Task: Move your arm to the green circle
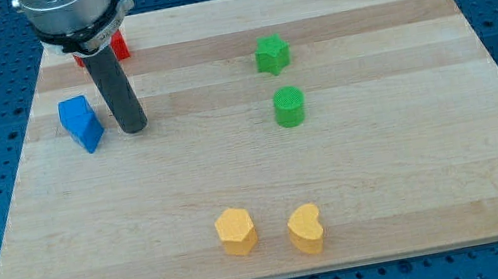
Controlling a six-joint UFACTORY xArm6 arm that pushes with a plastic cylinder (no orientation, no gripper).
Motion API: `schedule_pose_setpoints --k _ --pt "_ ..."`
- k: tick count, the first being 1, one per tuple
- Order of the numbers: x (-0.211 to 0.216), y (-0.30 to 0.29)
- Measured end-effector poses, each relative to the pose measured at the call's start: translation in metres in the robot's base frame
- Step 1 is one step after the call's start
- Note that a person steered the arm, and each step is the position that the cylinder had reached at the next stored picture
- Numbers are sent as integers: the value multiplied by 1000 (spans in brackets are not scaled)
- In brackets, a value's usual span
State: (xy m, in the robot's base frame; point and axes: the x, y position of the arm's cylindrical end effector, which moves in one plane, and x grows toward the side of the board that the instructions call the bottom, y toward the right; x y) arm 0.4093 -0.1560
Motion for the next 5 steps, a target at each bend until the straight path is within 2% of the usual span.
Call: schedule_pose_setpoints --k 5 --pt "-2 0"
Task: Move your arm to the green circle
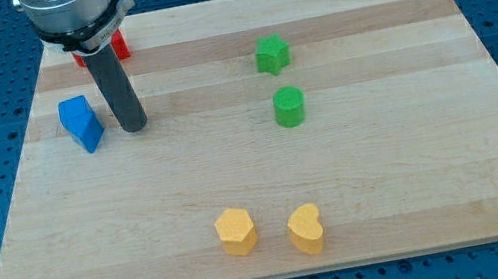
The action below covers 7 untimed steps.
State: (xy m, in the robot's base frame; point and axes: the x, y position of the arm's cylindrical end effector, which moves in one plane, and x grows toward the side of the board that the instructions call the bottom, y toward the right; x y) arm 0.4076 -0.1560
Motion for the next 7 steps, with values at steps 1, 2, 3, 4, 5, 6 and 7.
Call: schedule_pose_setpoints --k 1,2,3,4,5,6,7 --pt "-1 0" --pt "-1 0" --pt "-1 0" --pt "-3 1" --pt "-4 68" --pt "-4 110" --pt "9 98"
